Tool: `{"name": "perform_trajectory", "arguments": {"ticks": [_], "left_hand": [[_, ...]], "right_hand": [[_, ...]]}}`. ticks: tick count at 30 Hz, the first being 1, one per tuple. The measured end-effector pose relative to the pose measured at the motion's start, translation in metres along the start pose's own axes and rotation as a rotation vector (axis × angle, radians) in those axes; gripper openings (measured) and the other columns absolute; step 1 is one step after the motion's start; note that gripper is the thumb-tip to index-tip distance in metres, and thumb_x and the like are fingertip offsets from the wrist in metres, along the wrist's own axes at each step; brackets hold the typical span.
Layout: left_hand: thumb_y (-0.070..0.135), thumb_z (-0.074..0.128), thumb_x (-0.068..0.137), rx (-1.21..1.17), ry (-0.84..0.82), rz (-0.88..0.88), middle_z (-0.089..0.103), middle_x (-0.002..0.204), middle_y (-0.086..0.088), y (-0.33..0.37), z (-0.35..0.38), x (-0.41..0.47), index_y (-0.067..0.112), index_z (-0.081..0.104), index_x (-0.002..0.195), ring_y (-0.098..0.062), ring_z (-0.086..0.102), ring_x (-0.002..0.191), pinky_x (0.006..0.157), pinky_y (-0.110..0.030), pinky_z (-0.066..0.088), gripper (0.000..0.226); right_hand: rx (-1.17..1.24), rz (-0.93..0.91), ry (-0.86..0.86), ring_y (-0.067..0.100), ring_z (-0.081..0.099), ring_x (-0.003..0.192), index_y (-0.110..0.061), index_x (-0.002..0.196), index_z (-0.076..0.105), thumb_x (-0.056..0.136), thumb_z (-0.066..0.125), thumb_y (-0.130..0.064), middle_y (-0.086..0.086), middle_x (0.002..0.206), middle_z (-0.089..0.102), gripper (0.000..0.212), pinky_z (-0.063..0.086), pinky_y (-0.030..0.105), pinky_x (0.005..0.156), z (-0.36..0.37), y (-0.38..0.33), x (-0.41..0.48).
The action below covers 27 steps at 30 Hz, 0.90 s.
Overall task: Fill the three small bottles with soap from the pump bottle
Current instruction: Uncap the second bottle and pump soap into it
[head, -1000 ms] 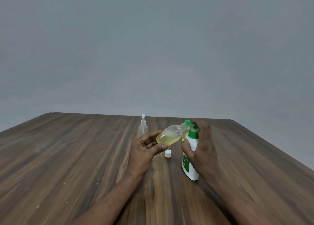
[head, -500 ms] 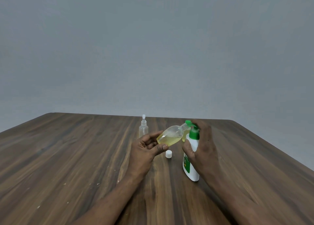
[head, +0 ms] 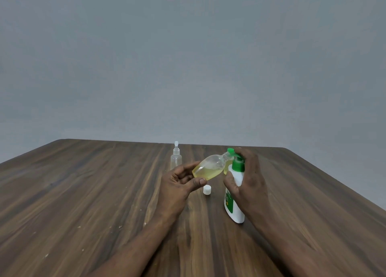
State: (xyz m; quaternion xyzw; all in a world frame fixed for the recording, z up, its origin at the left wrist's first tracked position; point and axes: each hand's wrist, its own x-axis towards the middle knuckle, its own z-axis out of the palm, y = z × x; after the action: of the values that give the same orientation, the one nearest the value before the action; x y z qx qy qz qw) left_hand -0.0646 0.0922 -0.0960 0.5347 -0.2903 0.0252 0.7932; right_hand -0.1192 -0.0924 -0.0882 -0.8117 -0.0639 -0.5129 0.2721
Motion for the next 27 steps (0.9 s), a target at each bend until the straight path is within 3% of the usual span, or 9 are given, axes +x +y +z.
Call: {"name": "perform_trajectory", "arguments": {"ticks": [14, 20, 27], "left_hand": [[-0.011, 0.078, 0.074, -0.001, 0.003, -0.001, 0.078, 0.104, -0.011, -0.0006, 0.0, 0.001, 0.007, 0.072, 0.115, -0.026, 0.074, 0.1, 0.08, -0.031, 0.062, 0.045], [-0.012, 0.077, 0.075, -0.014, -0.002, -0.002, 0.078, 0.104, -0.011, 0.0003, 0.0007, 0.0002, 0.009, 0.072, 0.113, -0.024, 0.075, 0.098, 0.078, -0.029, 0.061, 0.043], [-0.011, 0.077, 0.075, -0.011, -0.003, -0.004, 0.078, 0.103, -0.01, 0.0008, 0.0005, -0.0005, 0.007, 0.071, 0.114, -0.024, 0.075, 0.098, 0.078, -0.028, 0.061, 0.044]], "right_hand": [[-0.001, -0.009, 0.003, -0.001, 0.052, 0.107, -0.02, 0.13, 0.049, 0.079, 0.066, -0.016, -0.017, 0.119, 0.047, 0.054, 0.041, 0.012, 0.086, 0.0011, 0.0004, 0.001], [-0.004, 0.002, 0.003, 0.005, 0.054, 0.108, -0.022, 0.135, 0.046, 0.079, 0.071, -0.007, -0.016, 0.122, 0.045, 0.064, 0.045, 0.019, 0.086, 0.0002, 0.0003, -0.0003], [0.001, -0.005, 0.001, 0.001, 0.052, 0.109, -0.022, 0.133, 0.047, 0.08, 0.068, -0.011, -0.016, 0.122, 0.046, 0.059, 0.039, 0.009, 0.087, -0.0005, -0.0009, -0.0005]]}}
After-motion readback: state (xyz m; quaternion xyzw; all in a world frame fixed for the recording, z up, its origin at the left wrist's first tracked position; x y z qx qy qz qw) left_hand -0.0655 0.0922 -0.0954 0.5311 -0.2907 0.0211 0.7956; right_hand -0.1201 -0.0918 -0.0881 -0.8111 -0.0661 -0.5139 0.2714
